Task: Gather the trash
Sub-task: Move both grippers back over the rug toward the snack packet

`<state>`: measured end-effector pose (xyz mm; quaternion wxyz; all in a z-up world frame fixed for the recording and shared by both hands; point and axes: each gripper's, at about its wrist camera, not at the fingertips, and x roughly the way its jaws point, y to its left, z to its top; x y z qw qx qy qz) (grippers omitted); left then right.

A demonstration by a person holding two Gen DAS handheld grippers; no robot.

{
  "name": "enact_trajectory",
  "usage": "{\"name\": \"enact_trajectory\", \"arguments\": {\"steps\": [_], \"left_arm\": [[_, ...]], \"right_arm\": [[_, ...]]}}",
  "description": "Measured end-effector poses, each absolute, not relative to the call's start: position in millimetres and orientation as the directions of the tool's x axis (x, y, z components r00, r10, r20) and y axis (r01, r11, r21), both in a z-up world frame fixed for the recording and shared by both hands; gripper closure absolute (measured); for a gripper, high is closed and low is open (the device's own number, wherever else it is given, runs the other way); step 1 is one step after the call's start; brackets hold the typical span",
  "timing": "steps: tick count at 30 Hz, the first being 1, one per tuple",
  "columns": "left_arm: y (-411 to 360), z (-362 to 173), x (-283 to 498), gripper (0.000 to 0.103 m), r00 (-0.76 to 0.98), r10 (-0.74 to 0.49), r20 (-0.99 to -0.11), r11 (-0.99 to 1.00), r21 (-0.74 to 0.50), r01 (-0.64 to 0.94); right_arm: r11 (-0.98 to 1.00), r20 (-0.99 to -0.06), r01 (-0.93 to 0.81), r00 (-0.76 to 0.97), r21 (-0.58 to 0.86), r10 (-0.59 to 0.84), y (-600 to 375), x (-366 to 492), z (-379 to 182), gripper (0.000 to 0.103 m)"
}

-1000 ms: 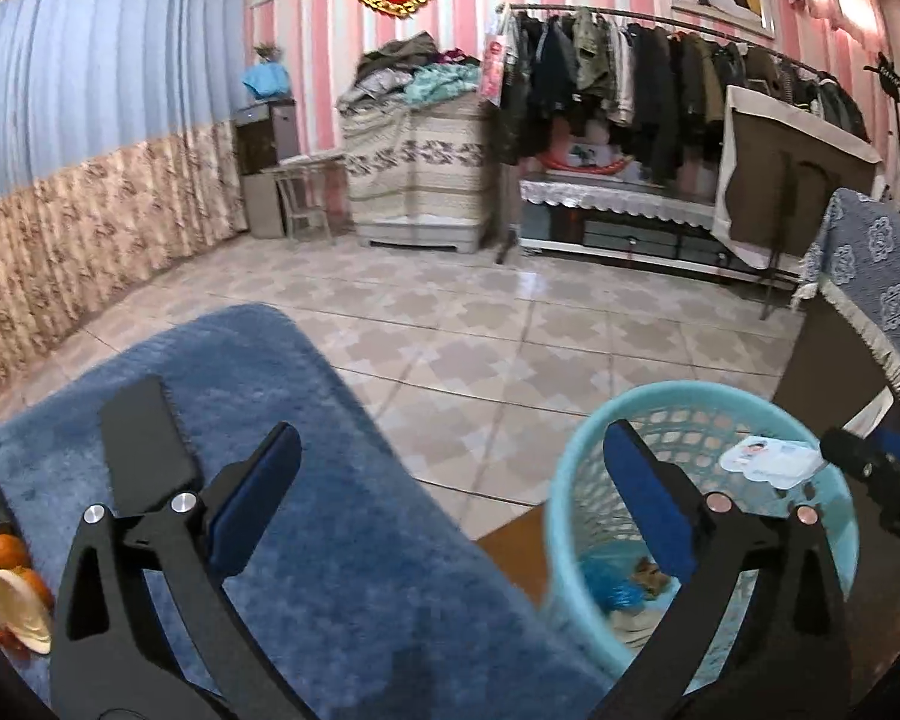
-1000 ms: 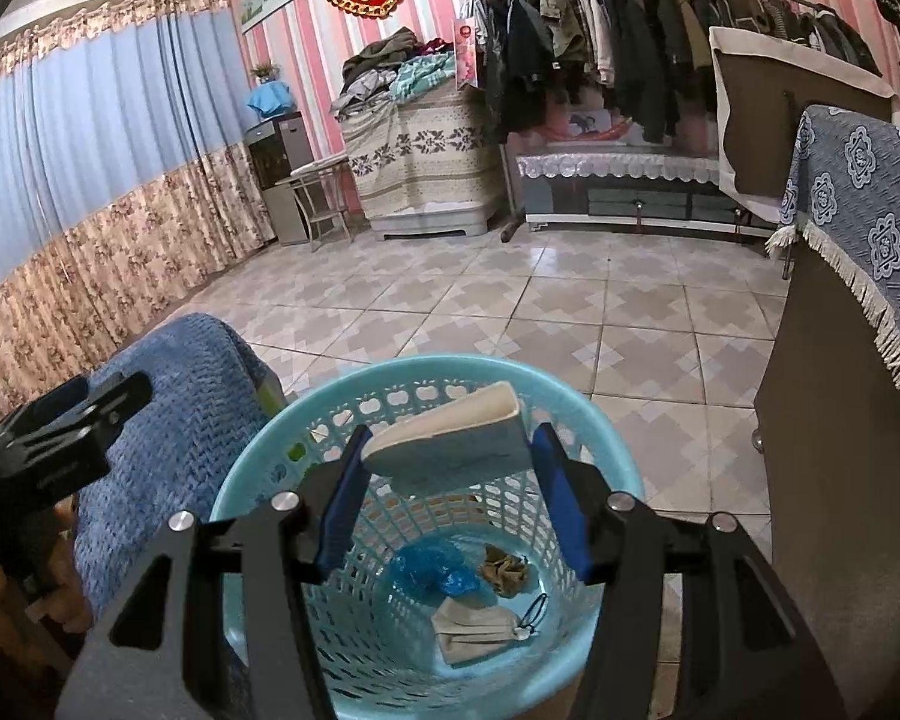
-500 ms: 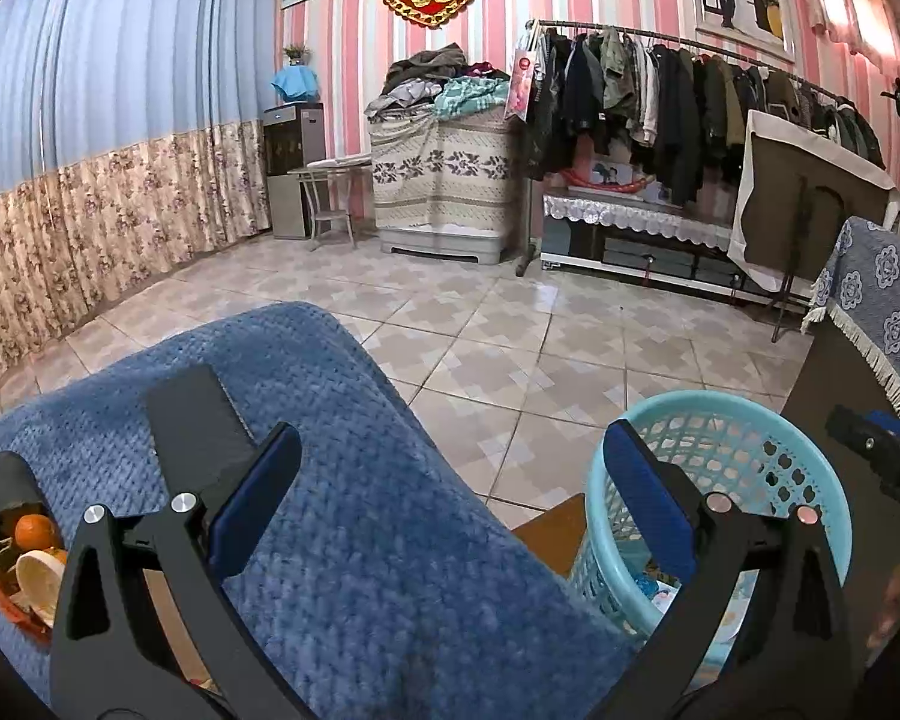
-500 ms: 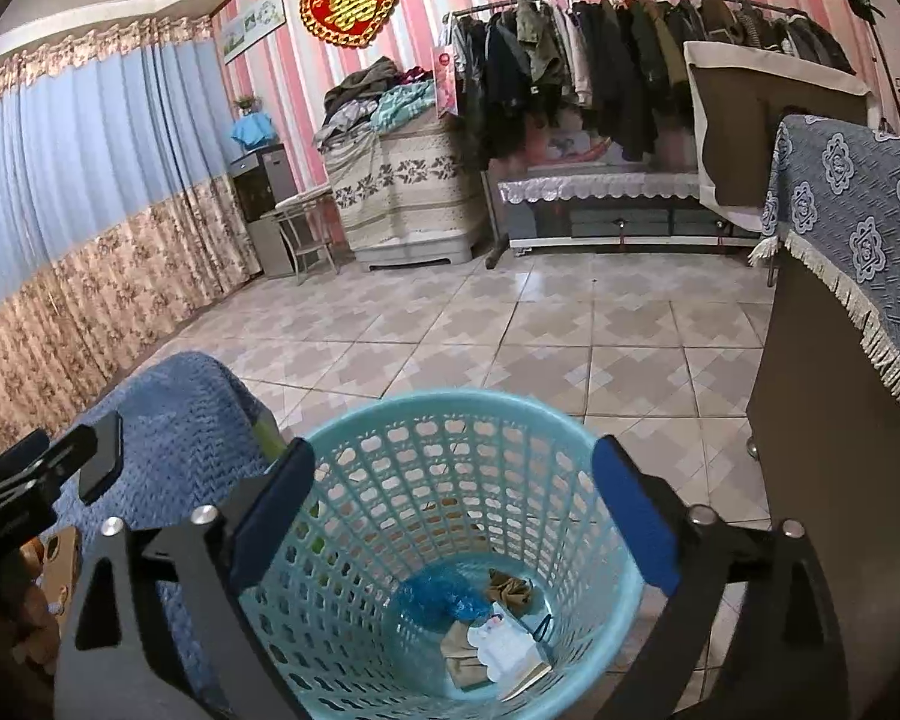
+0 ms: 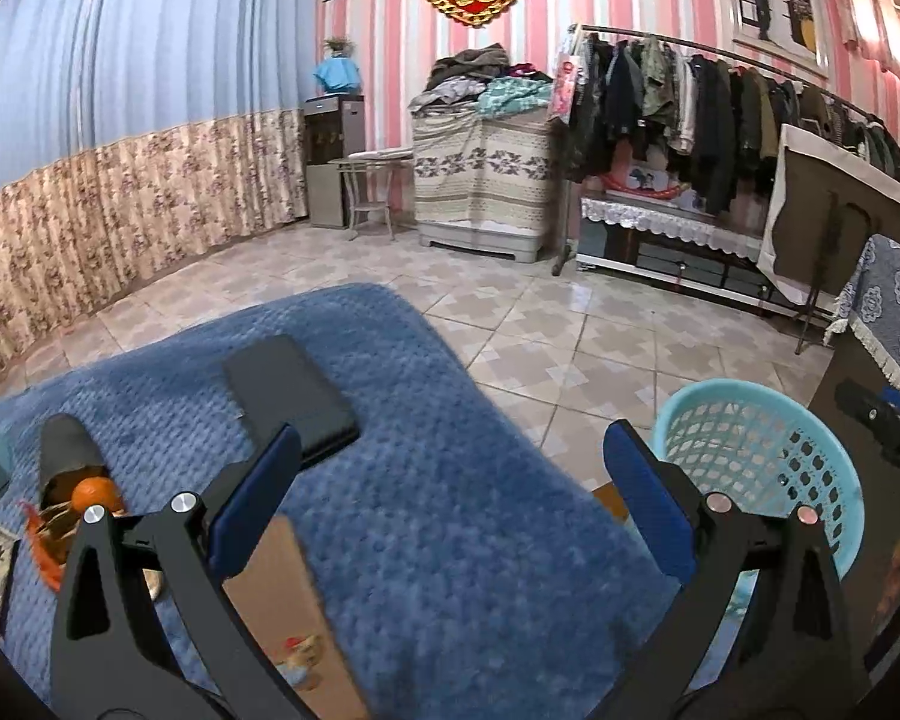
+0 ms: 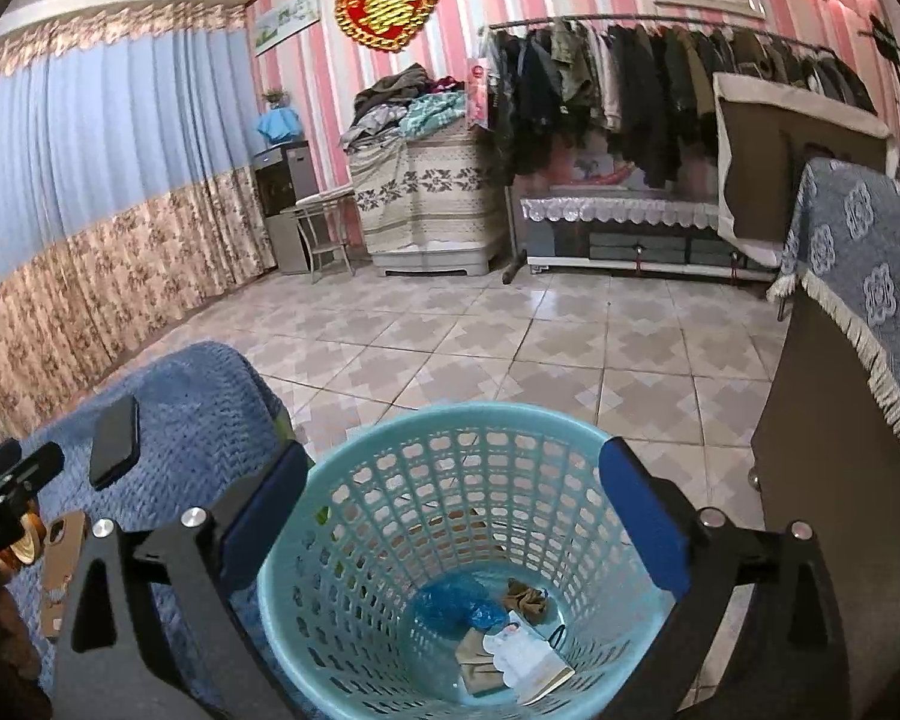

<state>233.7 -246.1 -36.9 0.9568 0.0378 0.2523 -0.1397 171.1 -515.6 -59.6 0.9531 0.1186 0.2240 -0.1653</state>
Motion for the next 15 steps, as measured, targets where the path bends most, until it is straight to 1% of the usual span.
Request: {"name": "enact_trajectory", "arguments": {"steps": [9, 15], "left_arm": [[-188, -38, 213, 0.005, 0.840, -0.193, -0.507, 0.972, 0.015, 0.233], [-141, -51, 204, 0.005, 0.829, -0.128, -0.545, 0.987, 0.008, 0.158]], "right_arm": [[0.961, -0.441, 0.265, 0.874, 0.082, -0.204, -453, 179, -49, 0.007], [0.973, -0.450, 0.209, 0.881, 0.099, -0.144, -415, 181, -50, 0.007]]}}
